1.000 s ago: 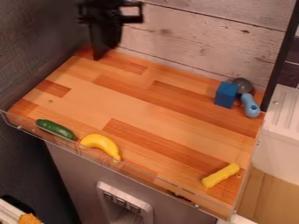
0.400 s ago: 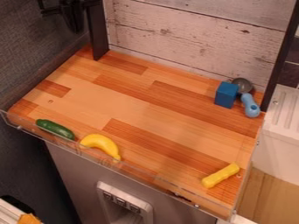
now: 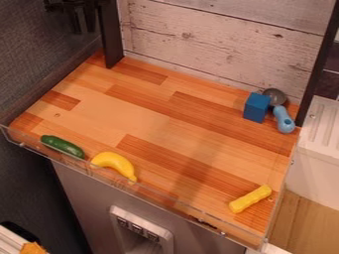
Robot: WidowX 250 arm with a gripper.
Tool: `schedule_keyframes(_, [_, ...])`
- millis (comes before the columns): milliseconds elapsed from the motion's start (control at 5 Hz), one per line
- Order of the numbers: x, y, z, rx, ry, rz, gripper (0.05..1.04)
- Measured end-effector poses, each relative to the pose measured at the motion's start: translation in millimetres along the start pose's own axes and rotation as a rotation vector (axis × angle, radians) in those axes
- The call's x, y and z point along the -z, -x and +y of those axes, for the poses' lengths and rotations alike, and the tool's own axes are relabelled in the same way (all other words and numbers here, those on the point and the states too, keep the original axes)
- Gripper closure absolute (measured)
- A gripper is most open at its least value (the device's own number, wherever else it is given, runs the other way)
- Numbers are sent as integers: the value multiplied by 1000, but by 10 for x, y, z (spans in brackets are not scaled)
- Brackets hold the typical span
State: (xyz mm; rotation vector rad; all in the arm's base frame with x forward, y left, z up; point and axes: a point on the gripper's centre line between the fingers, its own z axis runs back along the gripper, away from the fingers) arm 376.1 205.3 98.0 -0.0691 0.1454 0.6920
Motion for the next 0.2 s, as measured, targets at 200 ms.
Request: schedule_keyframes(200, [1, -37, -14, 136, -8, -4, 305])
